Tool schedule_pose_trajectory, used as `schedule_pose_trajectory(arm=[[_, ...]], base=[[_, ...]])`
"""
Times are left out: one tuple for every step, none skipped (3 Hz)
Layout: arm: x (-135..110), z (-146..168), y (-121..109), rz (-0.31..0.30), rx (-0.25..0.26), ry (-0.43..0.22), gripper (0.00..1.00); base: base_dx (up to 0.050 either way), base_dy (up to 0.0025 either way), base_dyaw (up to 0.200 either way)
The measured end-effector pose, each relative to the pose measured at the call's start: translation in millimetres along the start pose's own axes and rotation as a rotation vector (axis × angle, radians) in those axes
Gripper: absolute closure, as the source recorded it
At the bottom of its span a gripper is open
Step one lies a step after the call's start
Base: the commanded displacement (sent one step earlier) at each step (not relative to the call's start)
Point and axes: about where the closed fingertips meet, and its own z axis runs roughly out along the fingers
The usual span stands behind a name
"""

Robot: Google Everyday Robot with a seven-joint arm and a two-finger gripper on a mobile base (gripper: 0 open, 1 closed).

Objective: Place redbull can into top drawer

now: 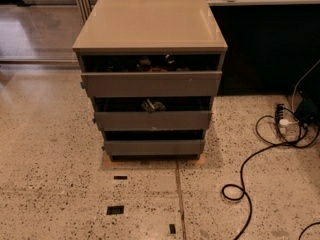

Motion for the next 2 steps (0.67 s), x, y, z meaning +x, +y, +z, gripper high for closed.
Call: schedule_pose_trajectory(arm=[[-1.4,3.9,4.1,-0.082,-0.043,0.012,0.0],[-14.0,21.2,-83.6,-0.2,-0.101,0.054,0.0]], base=[[0.0,0.0,0.0],[0.0,0.0,0.0]])
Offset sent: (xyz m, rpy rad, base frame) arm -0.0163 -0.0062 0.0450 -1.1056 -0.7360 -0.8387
